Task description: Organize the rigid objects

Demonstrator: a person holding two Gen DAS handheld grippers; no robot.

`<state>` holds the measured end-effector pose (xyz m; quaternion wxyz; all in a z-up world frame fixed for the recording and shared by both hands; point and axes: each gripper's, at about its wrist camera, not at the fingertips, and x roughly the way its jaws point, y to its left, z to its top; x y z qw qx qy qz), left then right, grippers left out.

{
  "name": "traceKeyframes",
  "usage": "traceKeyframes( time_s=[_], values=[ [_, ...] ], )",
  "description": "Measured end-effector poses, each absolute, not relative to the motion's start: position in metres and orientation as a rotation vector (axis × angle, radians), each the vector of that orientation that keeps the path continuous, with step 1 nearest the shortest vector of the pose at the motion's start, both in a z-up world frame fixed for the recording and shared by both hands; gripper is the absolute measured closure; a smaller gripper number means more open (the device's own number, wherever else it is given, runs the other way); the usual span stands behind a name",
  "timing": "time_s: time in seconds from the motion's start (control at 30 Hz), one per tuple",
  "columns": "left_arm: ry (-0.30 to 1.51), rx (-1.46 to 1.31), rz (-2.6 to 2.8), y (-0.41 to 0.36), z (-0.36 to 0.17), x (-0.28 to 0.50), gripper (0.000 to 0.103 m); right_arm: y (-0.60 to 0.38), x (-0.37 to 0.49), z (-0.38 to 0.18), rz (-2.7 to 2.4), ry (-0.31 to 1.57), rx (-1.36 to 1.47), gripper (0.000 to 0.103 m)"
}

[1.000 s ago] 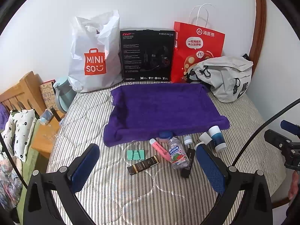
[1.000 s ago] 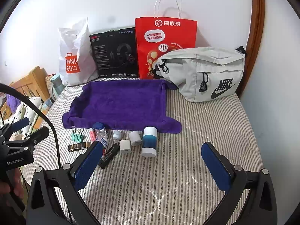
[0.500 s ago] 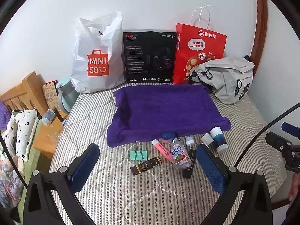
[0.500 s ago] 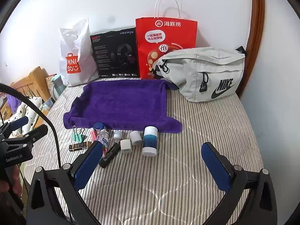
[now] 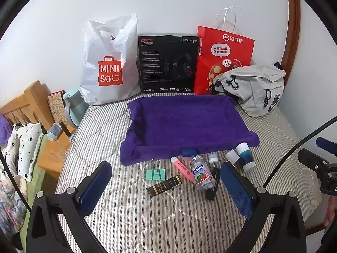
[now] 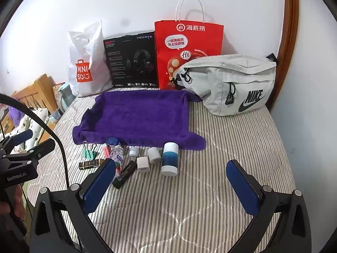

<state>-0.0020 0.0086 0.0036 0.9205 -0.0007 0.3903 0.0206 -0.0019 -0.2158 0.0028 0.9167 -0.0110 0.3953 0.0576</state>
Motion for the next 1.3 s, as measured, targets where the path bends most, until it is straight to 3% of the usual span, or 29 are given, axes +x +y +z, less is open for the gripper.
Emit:
traceKeyframes(
  time_s=[0.5, 1.1, 1.3],
  values=[
    [0.854, -0.044, 0.046, 0.025, -0.018, 0.015, 0.0, -0.221, 0.01, -0.006, 0.114, 0.84, 0.0, 0.0],
    [1.059, -0.095, 0.09, 0.059, -0.122, 0.073, 0.0, -0.218, 0.041, -0.058, 0.144, 0.987, -0.022, 0.0],
    [1.116, -0.046, 0.072, 0.055, -0.144, 0.093, 0.005, -0.218, 0.054, -0.074, 0.144, 1.019, -0.038, 0.0]
  ],
)
